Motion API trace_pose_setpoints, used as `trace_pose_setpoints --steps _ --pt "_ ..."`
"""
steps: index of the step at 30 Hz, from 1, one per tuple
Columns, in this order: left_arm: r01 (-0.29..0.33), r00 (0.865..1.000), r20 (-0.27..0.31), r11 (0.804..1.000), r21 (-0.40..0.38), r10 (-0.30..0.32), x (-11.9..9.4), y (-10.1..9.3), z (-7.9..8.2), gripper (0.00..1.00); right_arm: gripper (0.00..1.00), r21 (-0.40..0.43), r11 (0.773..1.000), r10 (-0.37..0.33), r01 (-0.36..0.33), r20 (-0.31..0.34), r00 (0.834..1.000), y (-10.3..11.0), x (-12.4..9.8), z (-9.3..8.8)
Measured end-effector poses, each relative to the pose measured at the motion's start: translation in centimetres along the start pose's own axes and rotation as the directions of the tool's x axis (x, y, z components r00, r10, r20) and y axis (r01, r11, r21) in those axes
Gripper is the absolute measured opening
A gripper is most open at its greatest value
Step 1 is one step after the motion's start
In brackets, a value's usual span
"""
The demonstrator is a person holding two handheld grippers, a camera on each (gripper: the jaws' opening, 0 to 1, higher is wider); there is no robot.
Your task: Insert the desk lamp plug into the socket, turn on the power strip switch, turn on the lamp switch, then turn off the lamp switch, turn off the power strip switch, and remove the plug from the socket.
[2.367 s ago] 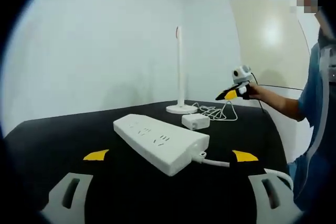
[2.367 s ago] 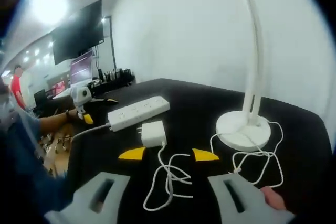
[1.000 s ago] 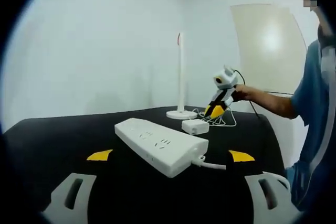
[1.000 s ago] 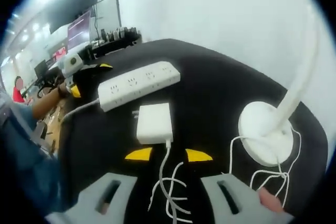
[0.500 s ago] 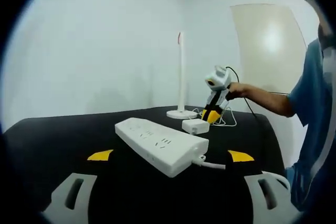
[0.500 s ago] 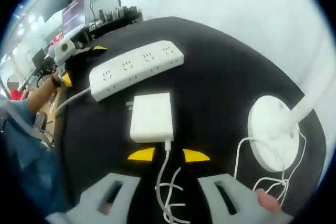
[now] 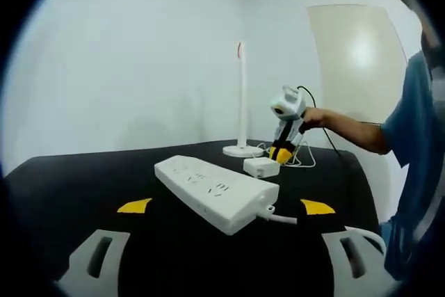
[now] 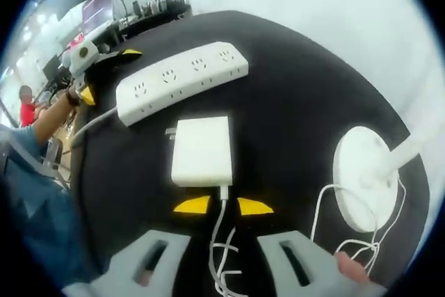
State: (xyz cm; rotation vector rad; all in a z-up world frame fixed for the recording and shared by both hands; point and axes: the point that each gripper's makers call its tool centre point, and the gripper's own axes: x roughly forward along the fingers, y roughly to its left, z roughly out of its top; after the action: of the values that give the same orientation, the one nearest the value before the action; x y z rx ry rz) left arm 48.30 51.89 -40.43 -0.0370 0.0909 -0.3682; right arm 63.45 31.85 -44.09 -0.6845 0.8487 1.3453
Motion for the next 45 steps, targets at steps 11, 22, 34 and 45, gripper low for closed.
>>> trace_pose_setpoints --steps 11,22,34,45 --pt "-0.003 1.000 -0.010 1.000 0.006 0.003 -0.5 -0.3 -0.2 0.78 0.11 -0.018 1.000 0.006 -0.007 -0.029 1.000 0.2 0.8 0.3" --pt "-0.007 1.000 -0.014 1.000 0.004 0.007 -0.2 0.1 -0.3 0.77 0.07 -0.055 0.998 -0.001 -0.002 -0.059 0.998 -0.3 1.1 0.4" --pt "-0.011 1.000 -0.015 1.000 0.002 0.011 -0.2 -0.5 -0.2 0.76 0.07 -0.150 0.982 -0.115 0.115 0.010 0.993 -0.9 0.6 1.3" --pt "-0.010 1.000 -0.013 1.000 0.002 0.010 -0.2 -0.5 -0.2 0.76 0.06 -0.199 0.961 -0.184 0.190 0.049 0.982 -1.2 0.3 1.4"
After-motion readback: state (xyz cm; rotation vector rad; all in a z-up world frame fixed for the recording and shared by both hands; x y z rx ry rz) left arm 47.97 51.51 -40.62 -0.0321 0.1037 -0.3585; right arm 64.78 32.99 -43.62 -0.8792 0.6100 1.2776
